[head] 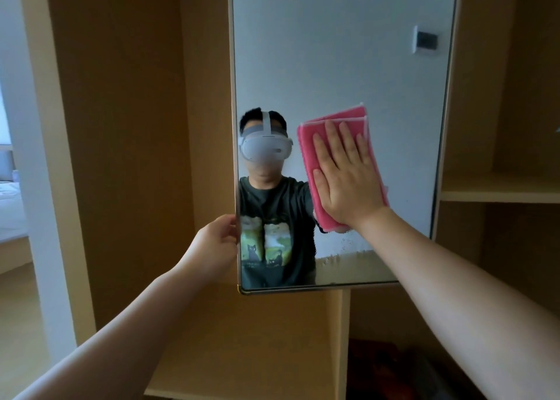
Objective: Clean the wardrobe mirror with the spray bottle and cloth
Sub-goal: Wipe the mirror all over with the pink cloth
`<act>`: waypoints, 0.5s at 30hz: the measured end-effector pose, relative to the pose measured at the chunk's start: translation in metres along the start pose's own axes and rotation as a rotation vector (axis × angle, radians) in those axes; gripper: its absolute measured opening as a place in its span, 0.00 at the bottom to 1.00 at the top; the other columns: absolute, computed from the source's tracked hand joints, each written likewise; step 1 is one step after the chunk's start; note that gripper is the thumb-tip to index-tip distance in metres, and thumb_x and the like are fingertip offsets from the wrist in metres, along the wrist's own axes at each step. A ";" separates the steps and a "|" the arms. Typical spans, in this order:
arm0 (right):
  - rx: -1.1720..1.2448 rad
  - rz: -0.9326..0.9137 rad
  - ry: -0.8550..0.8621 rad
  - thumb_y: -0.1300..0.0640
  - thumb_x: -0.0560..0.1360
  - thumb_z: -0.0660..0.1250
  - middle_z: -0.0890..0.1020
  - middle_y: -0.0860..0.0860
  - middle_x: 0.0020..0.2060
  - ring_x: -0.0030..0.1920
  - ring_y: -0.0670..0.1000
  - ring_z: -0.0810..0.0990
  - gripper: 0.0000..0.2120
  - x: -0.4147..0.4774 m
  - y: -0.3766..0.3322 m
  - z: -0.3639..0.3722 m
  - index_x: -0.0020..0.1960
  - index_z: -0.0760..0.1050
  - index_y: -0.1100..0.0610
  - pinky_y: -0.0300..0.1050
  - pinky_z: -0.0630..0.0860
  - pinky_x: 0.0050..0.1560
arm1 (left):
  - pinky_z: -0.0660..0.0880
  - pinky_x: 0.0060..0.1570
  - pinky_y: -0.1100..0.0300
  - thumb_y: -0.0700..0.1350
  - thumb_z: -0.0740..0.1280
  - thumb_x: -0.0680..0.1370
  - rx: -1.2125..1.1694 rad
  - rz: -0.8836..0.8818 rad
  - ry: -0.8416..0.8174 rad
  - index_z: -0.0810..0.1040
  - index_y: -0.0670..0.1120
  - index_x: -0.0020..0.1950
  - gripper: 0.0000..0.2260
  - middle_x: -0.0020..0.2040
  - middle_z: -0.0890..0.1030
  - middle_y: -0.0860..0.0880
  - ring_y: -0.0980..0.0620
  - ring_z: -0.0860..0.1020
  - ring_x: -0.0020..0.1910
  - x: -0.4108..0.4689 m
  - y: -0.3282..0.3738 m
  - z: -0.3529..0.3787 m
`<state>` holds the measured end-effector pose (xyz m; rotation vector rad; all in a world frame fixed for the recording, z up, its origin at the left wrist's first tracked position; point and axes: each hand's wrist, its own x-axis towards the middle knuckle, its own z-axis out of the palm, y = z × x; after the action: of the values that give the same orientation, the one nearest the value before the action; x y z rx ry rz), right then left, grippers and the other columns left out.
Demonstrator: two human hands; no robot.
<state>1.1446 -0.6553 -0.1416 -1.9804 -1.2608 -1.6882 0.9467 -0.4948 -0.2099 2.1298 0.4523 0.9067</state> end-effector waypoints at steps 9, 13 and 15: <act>0.036 0.048 -0.028 0.47 0.82 0.44 0.55 0.60 0.77 0.77 0.61 0.51 0.28 -0.053 -0.011 0.016 0.78 0.51 0.59 0.60 0.48 0.76 | 0.79 0.52 0.45 0.30 0.56 0.74 0.021 -0.016 0.010 0.78 0.48 0.56 0.20 0.47 0.84 0.51 0.50 0.82 0.48 -0.004 0.007 0.000; 0.033 0.032 -0.056 0.48 0.82 0.44 0.53 0.60 0.77 0.78 0.62 0.49 0.28 -0.095 -0.020 0.028 0.79 0.48 0.59 0.61 0.47 0.76 | 0.79 0.51 0.42 0.31 0.56 0.73 0.023 -0.026 0.013 0.78 0.51 0.53 0.20 0.45 0.84 0.51 0.48 0.82 0.46 -0.005 0.007 -0.001; 0.024 0.011 -0.060 0.48 0.82 0.44 0.53 0.60 0.77 0.77 0.62 0.49 0.29 -0.113 -0.022 0.034 0.79 0.46 0.59 0.61 0.48 0.76 | 0.79 0.52 0.42 0.31 0.56 0.73 -0.002 -0.042 0.017 0.78 0.50 0.52 0.19 0.45 0.84 0.51 0.48 0.82 0.47 -0.006 0.010 0.000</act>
<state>1.1565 -0.6698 -0.2600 -2.0349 -1.2814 -1.6119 0.9424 -0.5044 -0.2051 2.1043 0.5029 0.9020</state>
